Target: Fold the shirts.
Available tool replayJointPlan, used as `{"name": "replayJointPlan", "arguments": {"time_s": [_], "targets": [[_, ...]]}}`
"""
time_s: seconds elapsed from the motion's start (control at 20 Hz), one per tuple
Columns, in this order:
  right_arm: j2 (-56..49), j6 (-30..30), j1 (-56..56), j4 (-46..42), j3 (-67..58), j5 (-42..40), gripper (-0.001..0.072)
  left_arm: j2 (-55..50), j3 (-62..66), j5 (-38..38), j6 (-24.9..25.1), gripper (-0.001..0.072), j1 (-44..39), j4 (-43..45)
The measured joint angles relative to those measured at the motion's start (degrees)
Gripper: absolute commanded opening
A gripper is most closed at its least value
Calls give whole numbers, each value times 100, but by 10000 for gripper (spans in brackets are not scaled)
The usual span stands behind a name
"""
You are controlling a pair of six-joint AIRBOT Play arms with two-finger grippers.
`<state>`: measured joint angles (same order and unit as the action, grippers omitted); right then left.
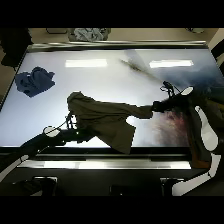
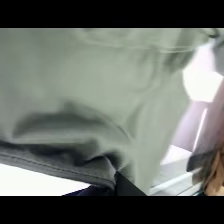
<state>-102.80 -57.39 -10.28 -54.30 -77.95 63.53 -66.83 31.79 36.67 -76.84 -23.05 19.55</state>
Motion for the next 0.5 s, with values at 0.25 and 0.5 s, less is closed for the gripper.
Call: {"name": "replayJointPlan", "arguments": {"time_s": [0.25,0.5], "targets": [[929,313,11,-68,-142,0,39,1023,861,94,535,32,730,260],[3228,-50,15,-1272,-704,-334,39,2256,3399,111,619,31,2734,413]]}}
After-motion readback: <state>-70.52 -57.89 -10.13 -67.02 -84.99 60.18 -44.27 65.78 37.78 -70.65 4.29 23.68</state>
